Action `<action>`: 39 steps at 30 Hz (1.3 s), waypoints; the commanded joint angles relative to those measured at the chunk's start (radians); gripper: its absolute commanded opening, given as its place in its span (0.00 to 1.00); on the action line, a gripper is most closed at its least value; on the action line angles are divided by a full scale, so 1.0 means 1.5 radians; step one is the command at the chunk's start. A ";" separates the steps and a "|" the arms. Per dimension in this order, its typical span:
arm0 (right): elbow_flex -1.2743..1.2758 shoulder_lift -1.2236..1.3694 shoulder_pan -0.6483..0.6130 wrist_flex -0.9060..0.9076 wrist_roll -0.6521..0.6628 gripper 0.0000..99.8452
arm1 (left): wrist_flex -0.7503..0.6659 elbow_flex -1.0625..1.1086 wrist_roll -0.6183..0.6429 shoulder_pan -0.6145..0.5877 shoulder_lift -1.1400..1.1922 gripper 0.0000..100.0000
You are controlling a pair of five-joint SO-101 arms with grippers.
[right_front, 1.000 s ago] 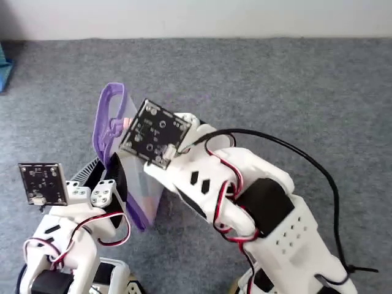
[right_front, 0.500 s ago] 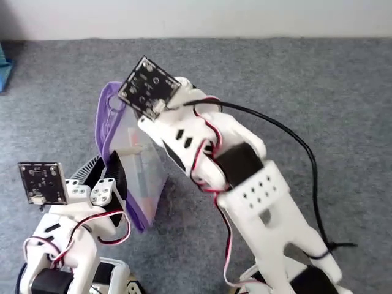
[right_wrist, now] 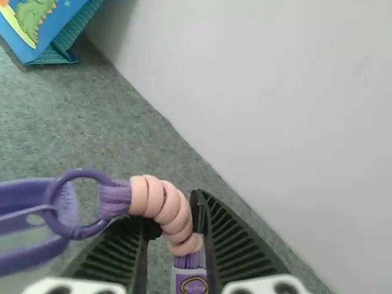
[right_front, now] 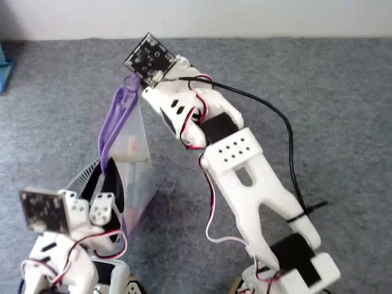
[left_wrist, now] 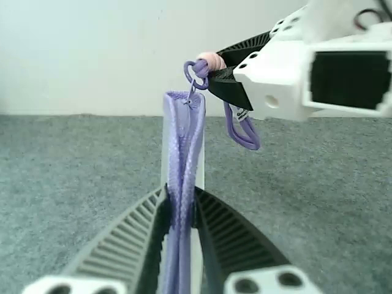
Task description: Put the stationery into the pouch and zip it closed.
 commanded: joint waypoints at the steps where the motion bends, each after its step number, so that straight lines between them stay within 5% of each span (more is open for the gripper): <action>1: -0.020 0.025 0.093 -0.050 0.004 0.01 | 0.044 -0.010 -0.010 0.002 -0.040 0.01; 19: -0.017 0.061 0.138 -0.054 0.004 0.01 | 0.052 -0.036 -0.009 0.001 -0.037 0.01; 25: -0.016 0.006 0.137 0.058 0.000 0.01 | 0.052 -0.036 -0.009 -0.004 -0.037 0.05; 32: -0.016 -0.042 0.140 0.252 -0.001 0.01 | 0.055 -0.034 0.020 -0.030 -0.037 0.30; 39: -0.016 -0.087 0.196 0.391 -0.080 0.01 | 0.056 0.003 0.021 -0.141 -0.036 0.32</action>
